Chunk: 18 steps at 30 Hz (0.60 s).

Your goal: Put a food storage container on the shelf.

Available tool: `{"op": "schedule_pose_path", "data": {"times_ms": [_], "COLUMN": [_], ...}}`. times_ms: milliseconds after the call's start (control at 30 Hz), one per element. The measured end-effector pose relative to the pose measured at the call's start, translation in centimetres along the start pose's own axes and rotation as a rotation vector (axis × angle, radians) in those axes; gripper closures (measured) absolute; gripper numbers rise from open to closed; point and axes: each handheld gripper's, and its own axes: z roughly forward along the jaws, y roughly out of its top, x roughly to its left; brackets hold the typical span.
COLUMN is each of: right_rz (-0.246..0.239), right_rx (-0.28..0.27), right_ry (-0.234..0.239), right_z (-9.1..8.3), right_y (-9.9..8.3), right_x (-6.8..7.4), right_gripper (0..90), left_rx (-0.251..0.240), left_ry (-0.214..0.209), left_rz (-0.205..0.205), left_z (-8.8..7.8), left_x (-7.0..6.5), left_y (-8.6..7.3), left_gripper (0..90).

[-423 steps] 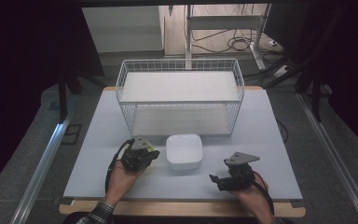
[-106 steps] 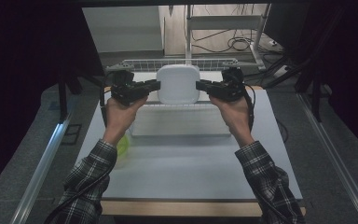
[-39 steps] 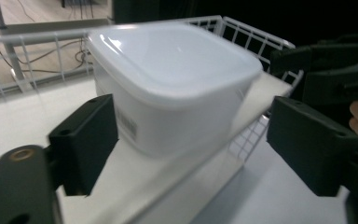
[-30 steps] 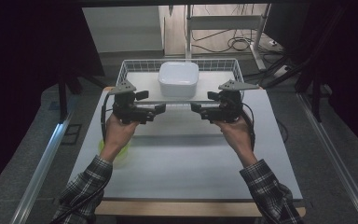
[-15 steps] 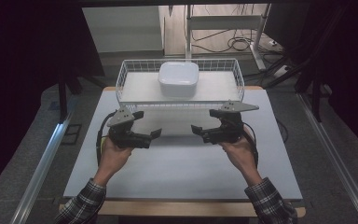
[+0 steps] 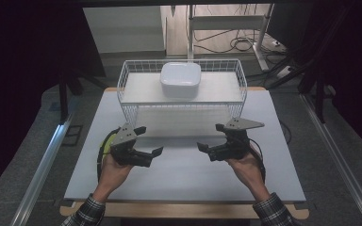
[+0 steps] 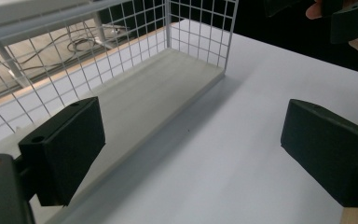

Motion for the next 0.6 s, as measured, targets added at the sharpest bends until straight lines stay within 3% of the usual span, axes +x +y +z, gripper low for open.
{"op": "schedule_pose_path", "data": {"times_ms": [233,333,600], "right_rz": [-0.002,0.027,0.017], "right_rx": [0.02,0.024,0.047], "right_ry": [0.002,-0.016,-0.06], "right_z": [-0.1,-0.2,-0.7], "right_y": [-1.8,-2.8,-4.6], "right_x": [0.4,0.7,1.0], "right_gripper": [0.4,0.4,0.5], "left_rx": [0.004,0.004,0.018], "left_ry": [0.01,0.017,0.023], "left_rz": [-0.013,-0.019,-0.071], "left_z": [-0.5,-0.5,-1.0], "left_x": [-0.8,-1.0,-0.8], "left_y": [-1.7,-2.6,-4.9], "left_gripper": [6.0,6.1,6.1]}}
